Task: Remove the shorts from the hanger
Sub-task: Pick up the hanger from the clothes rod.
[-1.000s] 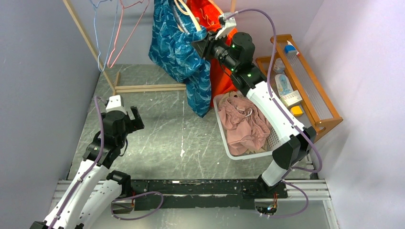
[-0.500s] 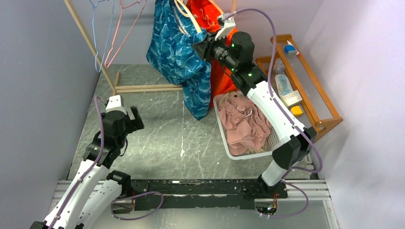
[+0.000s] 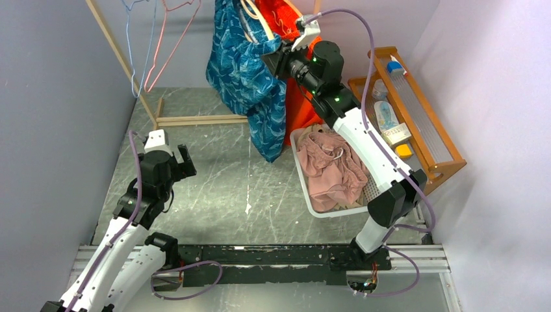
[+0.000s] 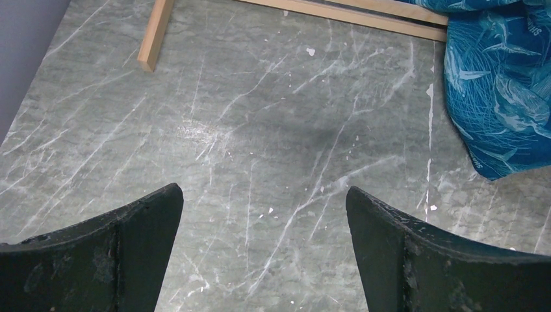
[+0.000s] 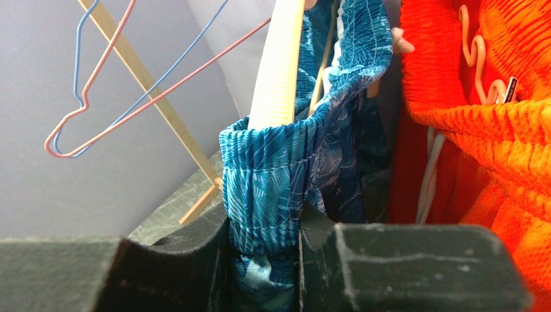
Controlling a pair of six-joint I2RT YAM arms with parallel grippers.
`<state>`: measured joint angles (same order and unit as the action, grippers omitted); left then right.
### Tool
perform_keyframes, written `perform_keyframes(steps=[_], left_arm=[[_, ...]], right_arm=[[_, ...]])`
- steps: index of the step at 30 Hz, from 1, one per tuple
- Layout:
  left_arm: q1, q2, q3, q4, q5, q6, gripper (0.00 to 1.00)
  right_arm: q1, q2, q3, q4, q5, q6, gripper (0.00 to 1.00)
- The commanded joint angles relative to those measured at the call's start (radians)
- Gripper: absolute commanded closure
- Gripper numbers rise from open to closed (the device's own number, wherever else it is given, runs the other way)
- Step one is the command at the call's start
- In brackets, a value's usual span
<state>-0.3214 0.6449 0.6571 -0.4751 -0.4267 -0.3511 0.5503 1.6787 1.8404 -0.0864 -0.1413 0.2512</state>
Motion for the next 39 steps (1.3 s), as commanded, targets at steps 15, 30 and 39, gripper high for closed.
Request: perform_keyframes(steps=[15, 30, 39], left_arm=[[0.010, -0.011, 0.000, 0.035, -0.012, 0.014, 0.01], [0.011, -0.011, -0.001, 0.036, -0.008, 0.015, 0.01], [0.011, -0.010, -0.001, 0.038, -0.008, 0.017, 0.01]], right_arm=[[0.000, -0.074, -0.022, 0.268, -0.011, 0.044, 1.00], [0.003, -0.076, -0.015, 0.268, -0.011, 0.041, 1.00], [0.005, -0.105, -0.040, 0.227, -0.039, 0.033, 1.00]])
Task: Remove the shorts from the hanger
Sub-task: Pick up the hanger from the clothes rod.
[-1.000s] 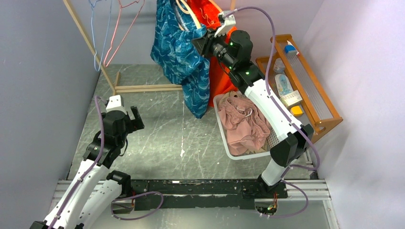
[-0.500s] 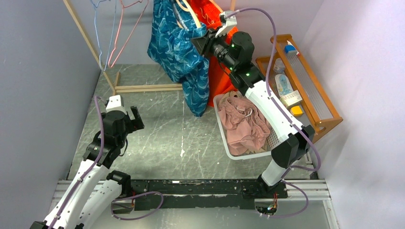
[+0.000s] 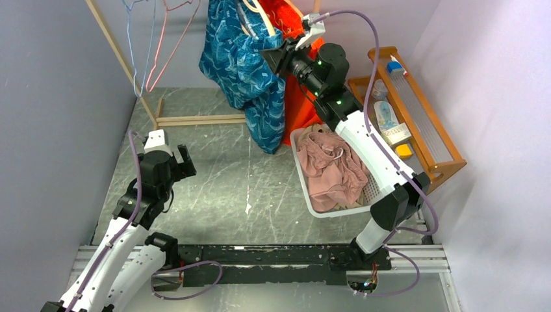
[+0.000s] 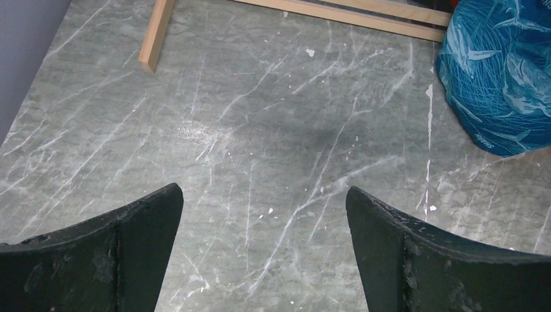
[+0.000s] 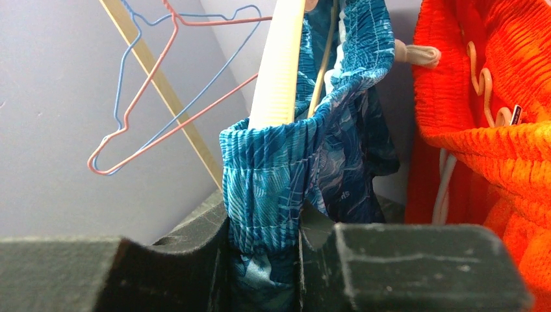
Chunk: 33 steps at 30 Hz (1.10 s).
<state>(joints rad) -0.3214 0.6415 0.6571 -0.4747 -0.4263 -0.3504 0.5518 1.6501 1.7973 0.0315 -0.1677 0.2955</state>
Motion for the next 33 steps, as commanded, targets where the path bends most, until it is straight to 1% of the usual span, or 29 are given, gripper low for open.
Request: perform_keyframes(steps=[1, 19, 23, 29, 33], left_arm=[[0.010, -0.007, -0.001, 0.038, -0.007, 0.016, 0.01], [0.011, -0.007, -0.001, 0.037, -0.004, 0.016, 0.01], [0.012, -0.005, -0.001, 0.038, -0.003, 0.016, 0.01], [0.012, -0.004, 0.000, 0.038, 0.001, 0.018, 0.01], [0.012, -0.007, 0.000, 0.038, 0.001, 0.021, 0.01]], right_arm=[[0.003, -0.079, 0.002, 0.103, -0.014, -0.013, 1.00], [0.010, -0.111, -0.059, 0.061, -0.060, -0.032, 1.00], [0.010, -0.120, -0.078, 0.037, -0.101, -0.051, 1.00], [0.011, -0.179, -0.182, 0.028, -0.128, -0.080, 1.00], [0.016, -0.276, -0.344, 0.057, -0.186, -0.129, 1.00]])
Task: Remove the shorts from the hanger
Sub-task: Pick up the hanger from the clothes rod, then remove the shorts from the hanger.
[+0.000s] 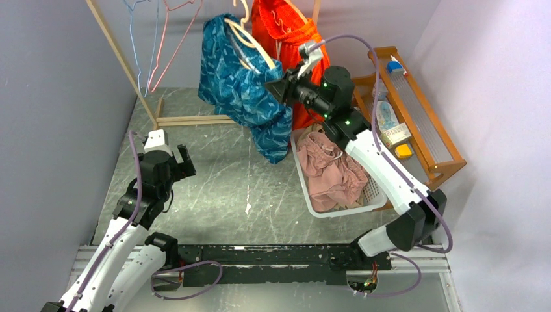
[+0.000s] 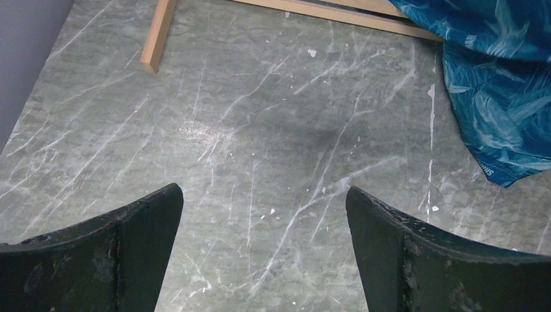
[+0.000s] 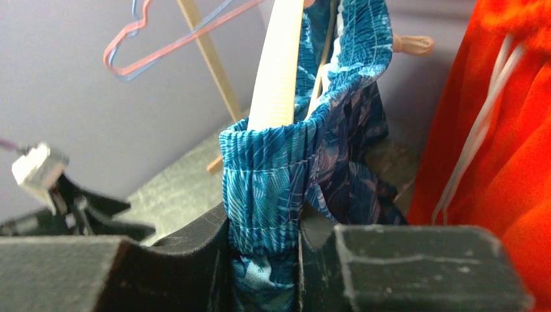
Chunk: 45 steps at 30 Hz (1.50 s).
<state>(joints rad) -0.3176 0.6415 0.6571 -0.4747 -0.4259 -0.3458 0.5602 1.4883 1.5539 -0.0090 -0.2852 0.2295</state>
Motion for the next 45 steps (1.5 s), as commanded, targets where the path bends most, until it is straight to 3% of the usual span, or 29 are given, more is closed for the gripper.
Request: perform_keyframes(steps=[1, 9, 19, 23, 26, 34, 45], left_arm=[[0.008, -0.009, 0.000, 0.039, 0.003, 0.018, 0.01], [0.010, -0.052, 0.008, 0.037, 0.019, 0.035, 0.01], [0.011, -0.142, -0.025, 0.094, 0.170, 0.087, 0.00], [0.011, -0.145, -0.032, 0.121, 0.222, -0.063, 0.02], [0.011, -0.112, 0.003, 0.168, 0.354, -0.124, 0.04], [0.011, -0.064, -0.007, 0.328, 0.504, -0.139, 0.11], [0.011, -0.049, -0.098, 0.406, 0.514, -0.080, 0.28]], right_arm=[[0.009, -0.137, -0.146, 0.104, -0.087, -0.075, 1.00], [0.018, -0.304, -0.496, 0.072, -0.197, -0.057, 1.00], [0.053, -0.376, -0.819, 0.187, -0.345, 0.141, 1.00], [0.101, -0.350, -0.826, 0.227, -0.369, 0.154, 1.00], [0.130, -0.312, -0.797, 0.260, -0.376, 0.173, 1.00], [0.175, -0.187, -0.730, 0.328, -0.443, 0.199, 1.00], [0.185, -0.117, -0.690, 0.364, -0.543, 0.226, 1.00]])
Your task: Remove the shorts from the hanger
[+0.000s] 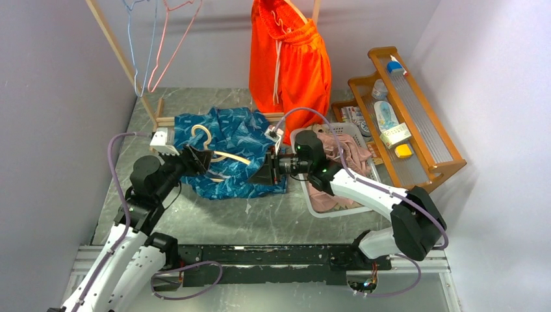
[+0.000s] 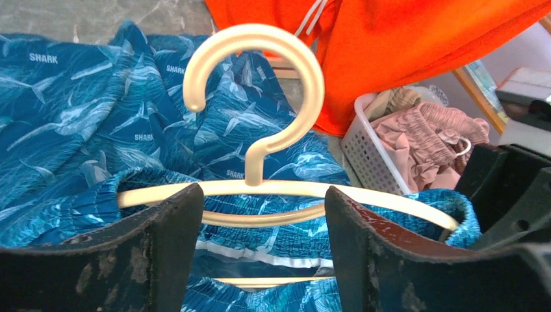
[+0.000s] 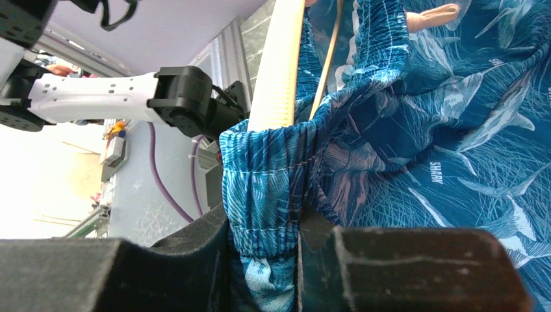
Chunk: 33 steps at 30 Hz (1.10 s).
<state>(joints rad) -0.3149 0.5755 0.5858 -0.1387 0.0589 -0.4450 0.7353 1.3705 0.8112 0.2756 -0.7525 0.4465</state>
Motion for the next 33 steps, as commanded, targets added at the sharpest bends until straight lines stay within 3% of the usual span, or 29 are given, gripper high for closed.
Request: perform_keyframes(steps=[1, 9, 11, 14, 17, 24, 27, 33], left_arm=[[0.009, 0.024, -0.031, 0.075, 0.020, 0.017, 0.32], [0.008, 0.089, -0.014, 0.089, -0.043, -0.019, 0.45], [0.008, 0.102, 0.000, 0.087, -0.046, -0.035, 0.42], [0.008, 0.109, 0.030, 0.053, -0.062, -0.058, 0.27], [0.009, 0.091, 0.037, 0.035, -0.065, -0.061, 0.20], [0.008, 0.026, 0.032, 0.010, -0.175, -0.105, 0.21], [0.008, 0.009, 0.003, 0.090, -0.151, -0.097, 0.22], [0.008, 0.099, 0.019, 0.096, -0.136, -0.104, 0.27]], right_arm=[[0.011, 0.004, 0.058, 0.077, -0.082, 0.007, 1.00], [0.011, 0.026, 0.075, 0.063, -0.105, 0.002, 1.00], [0.012, 0.029, 0.074, 0.058, -0.105, -0.001, 1.00], [0.011, 0.020, 0.067, 0.043, -0.077, -0.016, 1.00], [0.013, 0.019, 0.070, 0.012, -0.038, -0.035, 1.00], [0.012, 0.026, 0.072, 0.019, -0.038, -0.023, 1.00], [0.011, 0.014, 0.061, 0.030, -0.038, -0.018, 1.00], [0.012, -0.004, 0.052, 0.069, -0.061, 0.008, 1.00]])
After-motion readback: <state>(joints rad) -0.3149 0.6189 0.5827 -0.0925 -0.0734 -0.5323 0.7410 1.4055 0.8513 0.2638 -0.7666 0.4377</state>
